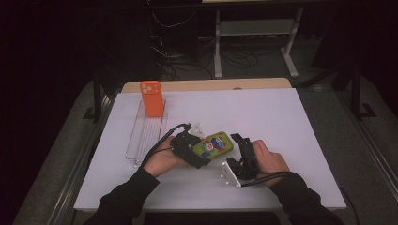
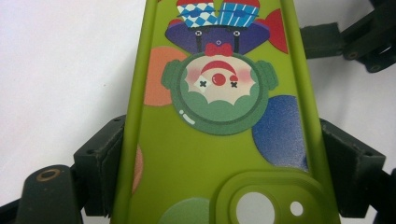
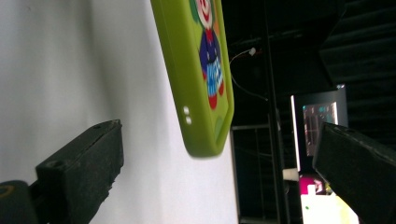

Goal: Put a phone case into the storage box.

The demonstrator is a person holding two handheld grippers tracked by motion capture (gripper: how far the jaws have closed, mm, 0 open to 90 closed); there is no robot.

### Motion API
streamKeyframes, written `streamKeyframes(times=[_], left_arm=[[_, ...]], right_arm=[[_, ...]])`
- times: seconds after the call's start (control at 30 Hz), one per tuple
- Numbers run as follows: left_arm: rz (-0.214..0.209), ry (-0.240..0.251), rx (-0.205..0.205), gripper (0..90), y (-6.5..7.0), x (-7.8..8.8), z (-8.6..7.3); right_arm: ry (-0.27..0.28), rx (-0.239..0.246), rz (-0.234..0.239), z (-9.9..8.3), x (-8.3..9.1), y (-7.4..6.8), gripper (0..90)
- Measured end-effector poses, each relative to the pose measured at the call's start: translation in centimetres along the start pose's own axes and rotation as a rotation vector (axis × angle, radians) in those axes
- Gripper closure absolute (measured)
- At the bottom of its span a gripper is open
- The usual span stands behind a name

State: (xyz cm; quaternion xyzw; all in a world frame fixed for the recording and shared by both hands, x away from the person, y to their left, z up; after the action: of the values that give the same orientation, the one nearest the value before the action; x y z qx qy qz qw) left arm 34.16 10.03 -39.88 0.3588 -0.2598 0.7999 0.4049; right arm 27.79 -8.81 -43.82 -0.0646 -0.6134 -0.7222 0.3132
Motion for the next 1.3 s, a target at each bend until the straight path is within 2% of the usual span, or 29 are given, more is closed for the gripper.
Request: streamKeyframes(times=[0.13, 0.33, 0.67, 0.8, 0.9, 0.93, 1.3], left_arm=[[0.000, -0.015, -0.029, 15.5, -0.1, 0.1, 0.0], [-0.004, -0.014, -0.027, 15.5, 0.0, 0.1, 0.1], [-0.003, -0.015, -0.045, 15.5, 0.0, 0.2, 0.2], [-0.009, -0.015, -0.045, 15.5, 0.1, 0.2, 0.2], [-0.011, -0.007, -0.043, 15.5, 0.3, 0.2, 0.3], [-0.014, 0.008, -0.013, 15.5, 0.5, 0.1, 0.3], [-0.024, 0.009, -0.010, 15.5, 0.4, 0.2, 0.4]], right_arm=[[0.000, 0.018, -0.004, 0.5, -0.1, -0.1, 6.3], [0.002, 0.043, -0.013, 1.4, -0.2, -0.3, 15.2], [0.015, 0.081, -0.046, 1.8, -0.3, -0.8, 37.7], [0.006, 0.104, -0.054, 2.0, -0.4, -1.0, 44.0], [-0.005, 0.101, -0.050, 2.0, -0.4, -1.1, 49.1], [-0.006, 0.105, -0.045, 2.0, -0.4, -1.1, 50.6], [-0.015, 0.117, -0.034, 2.1, -0.4, -1.3, 70.2]])
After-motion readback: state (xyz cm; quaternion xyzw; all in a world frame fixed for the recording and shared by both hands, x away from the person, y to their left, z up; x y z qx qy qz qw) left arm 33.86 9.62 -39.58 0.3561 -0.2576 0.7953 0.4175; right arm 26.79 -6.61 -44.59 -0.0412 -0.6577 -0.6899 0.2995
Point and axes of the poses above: each handheld gripper's, and its own axes: x roughly backward along the jaws, z roughly out of its top, y roughly to its right, the point moved 1 cm from there along -x, roughly forward along the jaws, and after that the axes turned 12 degrees about z, right-handed, at the moved point
